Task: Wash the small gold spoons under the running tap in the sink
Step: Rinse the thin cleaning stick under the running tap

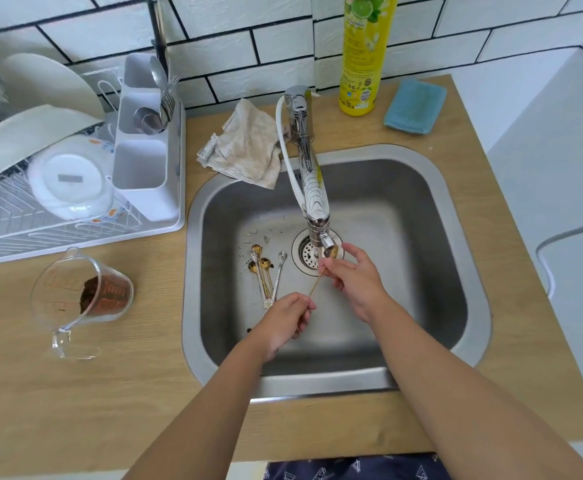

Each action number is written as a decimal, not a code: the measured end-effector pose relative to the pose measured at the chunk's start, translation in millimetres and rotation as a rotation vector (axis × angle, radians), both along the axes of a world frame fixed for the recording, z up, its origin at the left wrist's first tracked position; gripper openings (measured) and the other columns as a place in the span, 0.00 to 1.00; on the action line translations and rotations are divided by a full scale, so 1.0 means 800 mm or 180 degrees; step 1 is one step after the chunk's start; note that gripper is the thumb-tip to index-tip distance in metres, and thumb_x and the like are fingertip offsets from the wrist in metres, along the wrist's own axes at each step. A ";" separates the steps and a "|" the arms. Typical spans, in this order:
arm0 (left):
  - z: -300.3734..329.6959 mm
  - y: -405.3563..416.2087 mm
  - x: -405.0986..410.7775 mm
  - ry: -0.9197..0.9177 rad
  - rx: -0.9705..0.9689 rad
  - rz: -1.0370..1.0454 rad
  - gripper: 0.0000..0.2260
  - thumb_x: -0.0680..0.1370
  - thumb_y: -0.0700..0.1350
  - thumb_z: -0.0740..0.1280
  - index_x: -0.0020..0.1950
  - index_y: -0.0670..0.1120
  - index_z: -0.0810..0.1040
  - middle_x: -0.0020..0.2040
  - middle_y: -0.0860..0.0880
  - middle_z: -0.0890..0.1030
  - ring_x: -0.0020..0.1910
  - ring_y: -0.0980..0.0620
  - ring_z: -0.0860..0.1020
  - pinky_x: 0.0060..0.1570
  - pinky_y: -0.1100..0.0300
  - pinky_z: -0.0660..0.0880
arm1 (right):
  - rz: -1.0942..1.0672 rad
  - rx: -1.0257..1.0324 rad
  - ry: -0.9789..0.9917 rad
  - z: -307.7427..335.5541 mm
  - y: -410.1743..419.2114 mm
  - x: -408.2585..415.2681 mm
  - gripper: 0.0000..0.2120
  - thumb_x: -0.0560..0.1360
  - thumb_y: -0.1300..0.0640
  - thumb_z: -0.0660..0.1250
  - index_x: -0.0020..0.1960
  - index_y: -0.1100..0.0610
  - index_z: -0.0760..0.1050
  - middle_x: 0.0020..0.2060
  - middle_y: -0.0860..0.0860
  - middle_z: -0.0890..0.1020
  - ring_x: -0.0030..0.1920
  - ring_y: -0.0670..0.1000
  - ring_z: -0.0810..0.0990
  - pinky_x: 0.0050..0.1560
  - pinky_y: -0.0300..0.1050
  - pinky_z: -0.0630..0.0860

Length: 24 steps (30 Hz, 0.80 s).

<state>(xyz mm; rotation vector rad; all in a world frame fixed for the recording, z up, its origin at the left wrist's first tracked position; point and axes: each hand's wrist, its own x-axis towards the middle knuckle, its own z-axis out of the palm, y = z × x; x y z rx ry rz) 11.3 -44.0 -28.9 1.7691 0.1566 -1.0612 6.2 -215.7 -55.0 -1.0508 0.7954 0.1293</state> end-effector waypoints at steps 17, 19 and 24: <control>-0.013 0.004 0.000 -0.0192 0.0018 -0.0053 0.12 0.86 0.47 0.53 0.45 0.47 0.70 0.35 0.52 0.68 0.30 0.56 0.64 0.31 0.62 0.63 | 0.1058 -0.0534 -0.0002 -0.003 0.026 -0.011 0.40 0.72 0.61 0.80 0.76 0.51 0.61 0.47 0.50 0.89 0.47 0.42 0.85 0.53 0.38 0.76; -0.013 0.004 0.001 -0.0202 0.0091 -0.0064 0.13 0.86 0.47 0.53 0.45 0.47 0.70 0.35 0.52 0.68 0.30 0.56 0.64 0.30 0.64 0.63 | 0.1043 -0.0484 -0.0123 -0.003 0.027 -0.012 0.37 0.73 0.62 0.78 0.74 0.47 0.62 0.47 0.51 0.89 0.47 0.45 0.87 0.54 0.40 0.78; -0.013 0.003 0.002 0.0227 0.0392 -0.0035 0.10 0.80 0.45 0.54 0.38 0.49 0.67 0.29 0.53 0.66 0.24 0.56 0.61 0.27 0.60 0.58 | 0.0371 -0.0637 -0.0060 0.004 0.018 -0.005 0.12 0.79 0.59 0.72 0.59 0.49 0.75 0.52 0.51 0.85 0.42 0.48 0.89 0.40 0.37 0.75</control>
